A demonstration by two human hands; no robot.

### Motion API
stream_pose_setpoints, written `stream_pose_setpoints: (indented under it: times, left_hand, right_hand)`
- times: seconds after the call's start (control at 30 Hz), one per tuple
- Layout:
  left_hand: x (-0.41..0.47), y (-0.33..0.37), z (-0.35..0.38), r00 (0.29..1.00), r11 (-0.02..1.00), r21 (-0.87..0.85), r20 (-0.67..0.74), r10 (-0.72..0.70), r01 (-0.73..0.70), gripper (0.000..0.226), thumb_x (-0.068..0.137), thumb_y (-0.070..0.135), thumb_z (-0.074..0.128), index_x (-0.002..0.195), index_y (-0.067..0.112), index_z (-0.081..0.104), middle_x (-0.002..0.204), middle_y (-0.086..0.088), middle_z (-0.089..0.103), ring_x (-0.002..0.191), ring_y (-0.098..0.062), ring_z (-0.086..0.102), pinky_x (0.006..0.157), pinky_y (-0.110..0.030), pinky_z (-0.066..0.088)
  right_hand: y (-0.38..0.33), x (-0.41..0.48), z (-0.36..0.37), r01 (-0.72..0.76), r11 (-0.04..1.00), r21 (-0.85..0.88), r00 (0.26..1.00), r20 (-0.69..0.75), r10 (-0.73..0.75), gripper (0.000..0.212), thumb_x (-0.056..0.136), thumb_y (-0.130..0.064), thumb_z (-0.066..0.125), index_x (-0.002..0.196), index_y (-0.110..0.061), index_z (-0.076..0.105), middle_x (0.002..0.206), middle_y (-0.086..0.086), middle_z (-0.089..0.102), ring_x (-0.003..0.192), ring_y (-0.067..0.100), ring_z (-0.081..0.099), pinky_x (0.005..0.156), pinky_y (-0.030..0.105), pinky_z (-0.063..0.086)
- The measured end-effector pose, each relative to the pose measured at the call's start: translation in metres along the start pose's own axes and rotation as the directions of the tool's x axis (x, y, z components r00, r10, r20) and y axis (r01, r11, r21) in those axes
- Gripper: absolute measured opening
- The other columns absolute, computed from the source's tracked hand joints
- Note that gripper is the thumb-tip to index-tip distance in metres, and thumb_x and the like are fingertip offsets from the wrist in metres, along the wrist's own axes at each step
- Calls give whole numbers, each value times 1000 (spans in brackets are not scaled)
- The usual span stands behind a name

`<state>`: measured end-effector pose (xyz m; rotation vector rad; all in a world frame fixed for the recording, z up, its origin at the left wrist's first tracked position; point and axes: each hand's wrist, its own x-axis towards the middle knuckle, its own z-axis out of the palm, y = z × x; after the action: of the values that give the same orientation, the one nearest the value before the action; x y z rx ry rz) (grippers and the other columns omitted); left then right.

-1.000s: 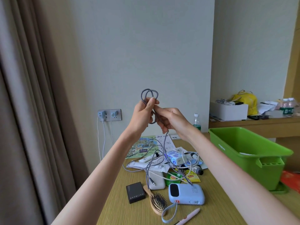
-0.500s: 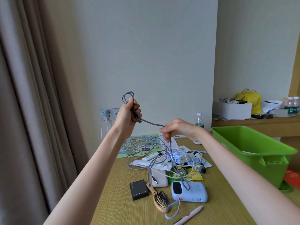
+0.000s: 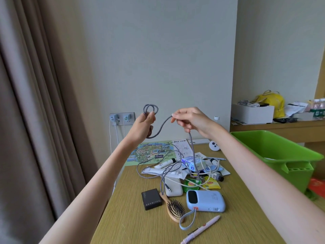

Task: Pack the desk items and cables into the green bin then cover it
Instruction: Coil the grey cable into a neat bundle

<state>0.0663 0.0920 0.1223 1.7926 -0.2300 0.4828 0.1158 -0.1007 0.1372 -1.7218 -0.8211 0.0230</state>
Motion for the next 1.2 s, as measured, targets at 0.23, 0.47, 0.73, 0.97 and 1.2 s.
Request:
stream_pose_setpoints:
  times: [0.23,0.47,0.73,0.97,1.2]
  left_hand:
    - [-10,8,4,969,997,51,235,-73,63,44,102,48,26,75,16,40,63,2,30,41,-4,23,39,-15,17]
    - [-14,2,17,935,972,234,343,-91,9,35,101,35,45,73,17,35,61,0,26,49,-10,20,43,-20,17]
    - [-12,2,18,955,992,37,270,-126,121,31,102,22,34,73,15,42,64,-4,28,48,-11,22,38,-18,15]
    - [-5,2,18,999,994,-107,38,-17,21,31,101,17,34,90,10,61,66,3,35,40,-7,29,37,-18,21]
    - [-6,5,30,998,978,-207,-59,2,-14,29,100,20,34,103,7,59,59,4,31,40,-9,26,43,-24,18]
  right_hand:
    - [-13,8,18,190,900,-391,950,-158,-270,14,92,-14,63,91,0,64,54,-3,56,45,2,46,53,16,37]
    - [-13,14,20,192,778,-599,923,-160,-351,25,82,-30,71,90,-22,49,53,-12,60,55,13,52,63,35,45]
    - [-5,8,14,48,960,-276,978,-183,-101,29,94,-39,60,76,-15,59,60,2,52,50,12,45,51,28,40]
    - [21,-1,10,-49,998,28,996,-68,51,35,102,-33,46,83,-10,64,60,-3,46,53,11,40,53,22,41]
    - [22,-2,24,-28,985,171,999,37,22,30,102,-28,43,82,-14,60,59,0,47,49,12,37,47,22,37]
